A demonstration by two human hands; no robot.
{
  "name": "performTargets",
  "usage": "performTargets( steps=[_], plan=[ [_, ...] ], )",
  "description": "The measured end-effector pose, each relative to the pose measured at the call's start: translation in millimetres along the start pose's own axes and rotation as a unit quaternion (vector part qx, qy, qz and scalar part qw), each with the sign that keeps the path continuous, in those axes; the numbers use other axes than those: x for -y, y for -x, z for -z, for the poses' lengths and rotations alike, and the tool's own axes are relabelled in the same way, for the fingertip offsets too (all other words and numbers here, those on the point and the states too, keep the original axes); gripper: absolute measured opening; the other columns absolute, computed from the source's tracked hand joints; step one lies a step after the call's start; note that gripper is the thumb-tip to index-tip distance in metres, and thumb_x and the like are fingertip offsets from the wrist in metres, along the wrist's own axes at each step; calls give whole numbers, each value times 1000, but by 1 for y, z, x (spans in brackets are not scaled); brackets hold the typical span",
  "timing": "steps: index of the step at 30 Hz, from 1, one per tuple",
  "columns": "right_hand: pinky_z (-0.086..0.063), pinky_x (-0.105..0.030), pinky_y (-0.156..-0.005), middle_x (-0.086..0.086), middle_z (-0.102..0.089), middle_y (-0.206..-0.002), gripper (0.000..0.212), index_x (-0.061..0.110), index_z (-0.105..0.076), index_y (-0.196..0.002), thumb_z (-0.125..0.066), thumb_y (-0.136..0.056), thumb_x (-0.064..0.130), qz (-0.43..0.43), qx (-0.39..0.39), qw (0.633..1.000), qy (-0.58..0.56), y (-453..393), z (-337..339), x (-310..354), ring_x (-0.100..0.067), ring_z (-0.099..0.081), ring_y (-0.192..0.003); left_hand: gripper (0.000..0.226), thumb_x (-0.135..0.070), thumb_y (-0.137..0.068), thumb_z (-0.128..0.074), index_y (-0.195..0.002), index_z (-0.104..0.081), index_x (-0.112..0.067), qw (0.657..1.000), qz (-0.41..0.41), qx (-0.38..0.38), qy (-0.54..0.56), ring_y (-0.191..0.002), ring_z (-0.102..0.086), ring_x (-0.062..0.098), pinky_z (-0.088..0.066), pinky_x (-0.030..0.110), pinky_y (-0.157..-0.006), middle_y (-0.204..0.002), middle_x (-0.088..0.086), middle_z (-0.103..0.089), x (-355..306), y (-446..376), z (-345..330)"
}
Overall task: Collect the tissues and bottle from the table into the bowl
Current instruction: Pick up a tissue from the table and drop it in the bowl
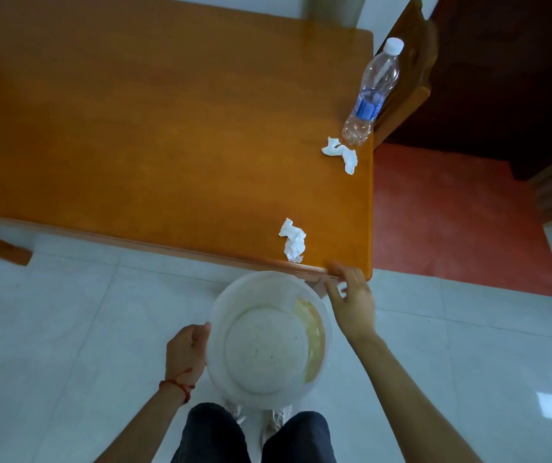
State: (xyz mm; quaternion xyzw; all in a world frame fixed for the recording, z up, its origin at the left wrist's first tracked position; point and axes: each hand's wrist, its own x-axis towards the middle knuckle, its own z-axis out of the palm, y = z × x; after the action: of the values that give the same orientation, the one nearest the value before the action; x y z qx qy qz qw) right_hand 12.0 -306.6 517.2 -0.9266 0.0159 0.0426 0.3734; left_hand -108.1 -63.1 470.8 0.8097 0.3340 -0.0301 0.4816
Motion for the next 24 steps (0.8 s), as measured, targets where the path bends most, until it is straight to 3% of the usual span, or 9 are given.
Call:
performTargets(
  steps=[5,10,15,19,24],
  plan=[
    [-45,-35,-87,-9,-53,-128,44,14,-46,-128,-51,-90,35,78,12,996,47,-52,-24,28,-24,-48,-117,47,-21,-91,-46,-48,-34,-8,1000,9,-10,-6,-49,-40,21,-34,25,-52,-48,11,-44,-1,-1,1],
    [-41,-36,-98,-3,-44,-142,49,20,-40,-133,-48,-90,42,93,65,989,93,-82,-49,34,-23,-37,-129,48,-20,-91,-47,-47,-32,-10,1000,4,-20,-4,-48,-38,20,-33,26,-51,-45,7,-41,1,-2,1],
    [-43,-42,-95,-12,-57,-126,38,10,-53,-124,-55,-89,25,162,59,979,112,-85,-61,29,-31,-47,-115,48,-21,-91,-48,-46,-33,-12,999,1,-35,-4,-50,-41,23,-36,27,-53,-45,6,-41,8,-4,0],
    [-43,-35,-88,-16,-59,-116,30,4,-59,-117,-57,-88,14,137,47,986,83,-83,-64,28,-31,-49,-107,48,-21,-91,-48,-46,-34,-12,999,-4,-38,-3,-50,-44,24,-37,28,-54,-45,8,-42,11,-4,0],
    [-36,-27,-80,-19,-63,-109,27,3,-63,-109,-60,-86,16,102,37,994,30,-73,-62,31,-32,-53,-102,48,-20,-91,-48,-45,-34,-13,999,-8,-37,-3,-50,-43,23,-37,26,-55,-45,6,-43,10,-5,1]
  ],
)
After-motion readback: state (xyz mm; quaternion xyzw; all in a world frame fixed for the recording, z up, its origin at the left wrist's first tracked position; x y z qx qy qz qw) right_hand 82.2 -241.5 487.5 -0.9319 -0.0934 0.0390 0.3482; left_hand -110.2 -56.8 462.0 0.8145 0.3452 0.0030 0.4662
